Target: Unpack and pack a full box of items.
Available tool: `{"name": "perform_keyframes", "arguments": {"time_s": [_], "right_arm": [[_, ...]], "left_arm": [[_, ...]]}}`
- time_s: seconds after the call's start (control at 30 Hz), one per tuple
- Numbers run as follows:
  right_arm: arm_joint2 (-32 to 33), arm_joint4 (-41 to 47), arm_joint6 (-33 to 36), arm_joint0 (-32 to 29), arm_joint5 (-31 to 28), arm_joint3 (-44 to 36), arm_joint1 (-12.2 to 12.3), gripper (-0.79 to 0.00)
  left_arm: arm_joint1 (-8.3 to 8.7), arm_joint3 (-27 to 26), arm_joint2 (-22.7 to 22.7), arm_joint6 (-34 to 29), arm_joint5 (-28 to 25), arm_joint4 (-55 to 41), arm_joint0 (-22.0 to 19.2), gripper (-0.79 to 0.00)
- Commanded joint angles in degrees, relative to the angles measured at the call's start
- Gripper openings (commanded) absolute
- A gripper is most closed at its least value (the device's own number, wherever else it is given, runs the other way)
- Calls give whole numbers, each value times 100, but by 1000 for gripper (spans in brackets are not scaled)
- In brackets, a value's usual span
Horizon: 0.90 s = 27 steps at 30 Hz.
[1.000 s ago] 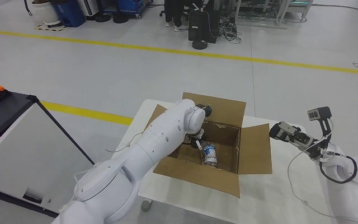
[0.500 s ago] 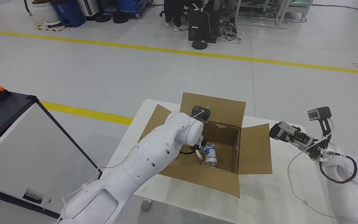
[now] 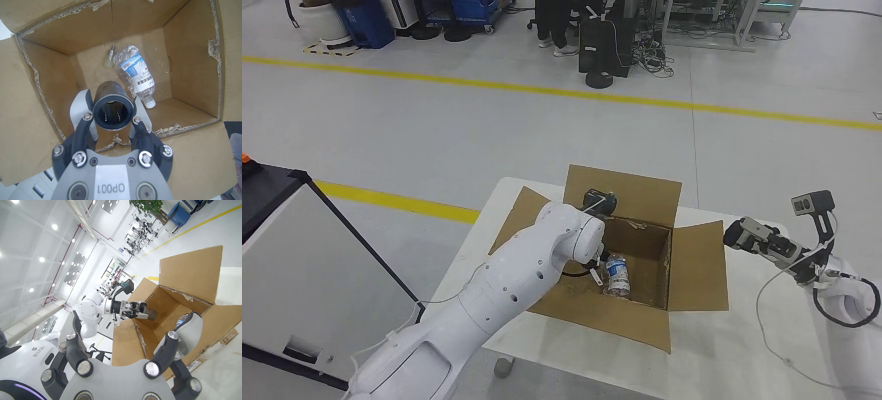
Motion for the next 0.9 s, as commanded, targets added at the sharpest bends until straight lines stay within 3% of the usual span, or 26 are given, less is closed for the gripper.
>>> {"name": "perform_keyframes", "arguments": {"time_s": [0.0,0.17,0.43,0.87], "right_arm": [[0,0,0,0,0,0,0,0],[0,0,0,0,0,0,0,0],[0,0,0,0,0,0,0,0],[0,0,0,0,0,0,0,0]], "left_arm": [[0,0,0,0,0,0,0,-785],[26,-70,-52,125,-97,150,52,-785],[132,-802,-329,-629,159,744,62,-785],[345,-2311,-1707,-993,-143,1143,919,-785]]}}
